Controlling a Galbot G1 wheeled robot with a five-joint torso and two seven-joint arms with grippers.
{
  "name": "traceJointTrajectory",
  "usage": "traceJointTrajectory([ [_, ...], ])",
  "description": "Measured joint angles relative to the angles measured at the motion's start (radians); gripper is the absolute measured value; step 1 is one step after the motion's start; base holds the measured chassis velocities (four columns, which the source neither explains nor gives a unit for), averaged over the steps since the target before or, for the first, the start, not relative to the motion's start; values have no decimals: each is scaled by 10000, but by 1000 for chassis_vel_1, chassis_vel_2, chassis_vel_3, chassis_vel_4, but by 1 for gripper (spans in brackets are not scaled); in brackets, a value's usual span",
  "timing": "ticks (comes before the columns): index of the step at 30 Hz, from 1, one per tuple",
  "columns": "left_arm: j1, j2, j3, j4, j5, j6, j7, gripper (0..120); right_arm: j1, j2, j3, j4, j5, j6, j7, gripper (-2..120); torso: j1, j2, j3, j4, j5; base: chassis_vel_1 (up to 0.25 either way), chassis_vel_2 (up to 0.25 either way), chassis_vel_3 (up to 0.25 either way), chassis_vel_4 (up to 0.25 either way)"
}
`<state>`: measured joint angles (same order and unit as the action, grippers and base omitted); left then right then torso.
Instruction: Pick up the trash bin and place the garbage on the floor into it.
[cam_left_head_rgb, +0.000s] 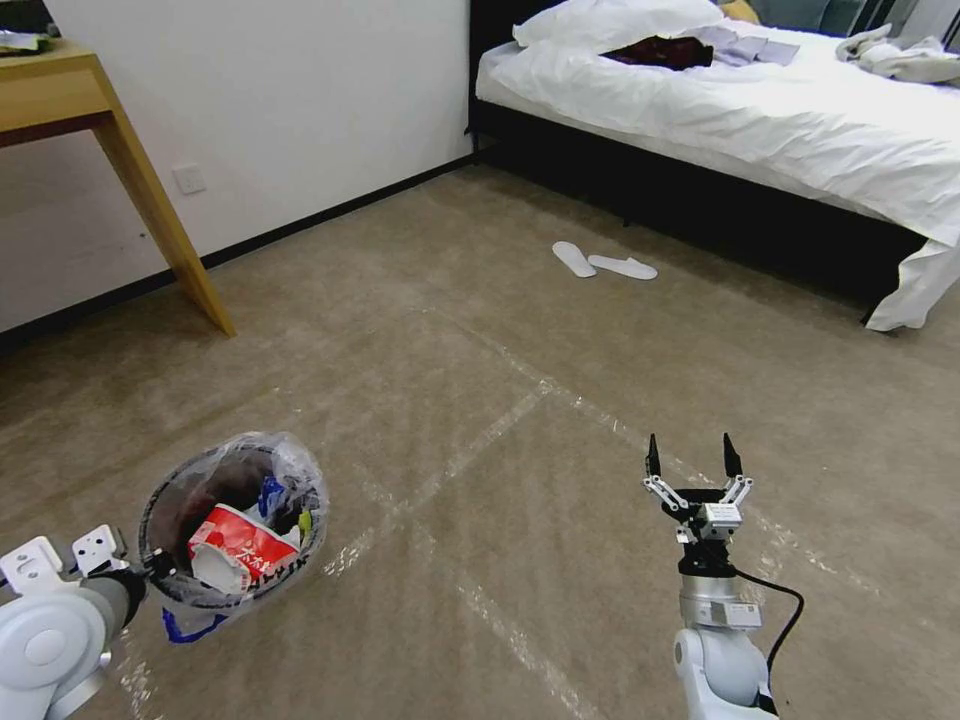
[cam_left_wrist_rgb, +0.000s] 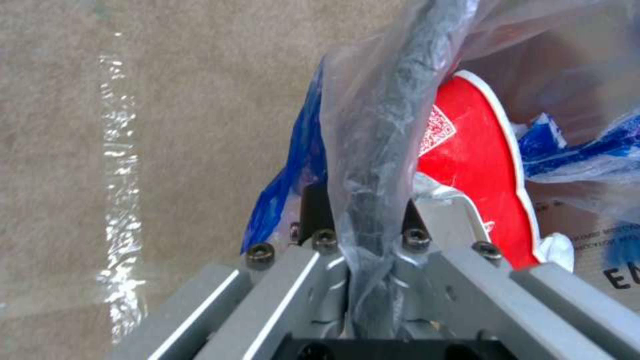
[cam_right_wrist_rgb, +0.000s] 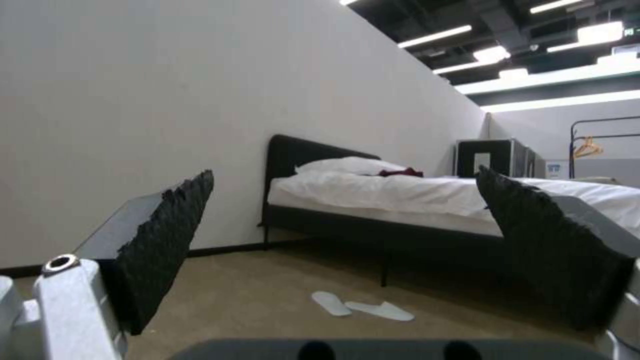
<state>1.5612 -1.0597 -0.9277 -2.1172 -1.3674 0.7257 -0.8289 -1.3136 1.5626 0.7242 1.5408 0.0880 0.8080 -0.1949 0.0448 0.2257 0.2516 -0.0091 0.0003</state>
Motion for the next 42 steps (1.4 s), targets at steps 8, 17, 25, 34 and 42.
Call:
traceJointTrajectory([
  [8,-16,-10,-6,-2,22,-10,24,1,1,23,-24,0,-116,0,8,100,0,0,0,2,-1,-110,119,115,-119],
  [17,-65,6,11,36,27,-23,35,1,12,12,-9,-7,-146,0,11,100,0,0,-1,1,-2,-123,118,118,-127],
  [25,-85,36,10,74,14,-39,40,1,10,71,-32,-108,-243,0,3,100,-2,0,-1,2,1,-145,138,146,-139],
  [34,-71,52,-21,79,14,-50,55,1,52,72,-24,-170,-360,0,4,100,0,-1,0,3,1,-156,142,158,-144],
  [42,-98,55,22,92,12,-58,63,1,71,53,-16,-247,-368,0,3,100,-2,0,0,-5,-5,-134,150,128,-160],
])
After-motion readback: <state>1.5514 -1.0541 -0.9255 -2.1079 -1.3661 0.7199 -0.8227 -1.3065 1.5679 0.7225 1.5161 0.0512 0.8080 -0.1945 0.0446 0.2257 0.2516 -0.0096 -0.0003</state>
